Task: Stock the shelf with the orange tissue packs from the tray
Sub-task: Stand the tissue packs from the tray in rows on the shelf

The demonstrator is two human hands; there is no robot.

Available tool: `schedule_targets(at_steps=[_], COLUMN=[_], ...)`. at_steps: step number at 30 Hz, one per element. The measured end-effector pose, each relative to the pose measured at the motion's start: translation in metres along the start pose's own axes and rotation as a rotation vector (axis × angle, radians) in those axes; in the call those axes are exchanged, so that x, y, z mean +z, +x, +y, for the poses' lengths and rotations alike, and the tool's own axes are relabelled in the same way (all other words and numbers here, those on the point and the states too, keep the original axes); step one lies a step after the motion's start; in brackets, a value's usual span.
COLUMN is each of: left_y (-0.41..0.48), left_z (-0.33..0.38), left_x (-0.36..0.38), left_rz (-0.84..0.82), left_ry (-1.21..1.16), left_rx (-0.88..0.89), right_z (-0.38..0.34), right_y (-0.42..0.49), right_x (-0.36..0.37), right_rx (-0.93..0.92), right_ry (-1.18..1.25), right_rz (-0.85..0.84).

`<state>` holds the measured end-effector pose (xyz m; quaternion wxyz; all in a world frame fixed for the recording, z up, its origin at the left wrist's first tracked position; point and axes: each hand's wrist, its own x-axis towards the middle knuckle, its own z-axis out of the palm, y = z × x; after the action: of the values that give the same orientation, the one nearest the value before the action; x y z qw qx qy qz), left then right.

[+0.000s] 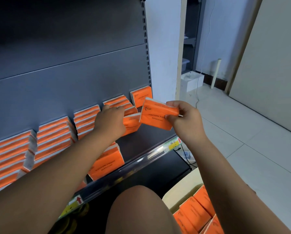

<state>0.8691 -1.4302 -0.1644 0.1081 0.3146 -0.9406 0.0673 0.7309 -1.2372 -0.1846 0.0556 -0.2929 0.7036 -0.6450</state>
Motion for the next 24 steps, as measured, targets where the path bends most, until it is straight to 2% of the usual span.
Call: schedule_targets(at_steps=[9, 16, 24], left_y=[0.009, 0.012, 0.014], left_z=[-0.002, -0.01, -0.017], left_x=[0.016, 0.021, 0.02], left_rz=[-0.042, -0.023, -0.047], left_ry=[0.234, 0.249, 0.228], left_rx=[-0.02, -0.035, -0.039], right_z=[0.015, 0.023, 0.037], right_y=[0.006, 0.008, 0.015], right_x=[0.008, 0.013, 0.032], right_rx=[0.023, 0.026, -0.014], right_ry=[-0.064, -0.143, -0.379], right_rz=[-0.062, -0.112, -0.264])
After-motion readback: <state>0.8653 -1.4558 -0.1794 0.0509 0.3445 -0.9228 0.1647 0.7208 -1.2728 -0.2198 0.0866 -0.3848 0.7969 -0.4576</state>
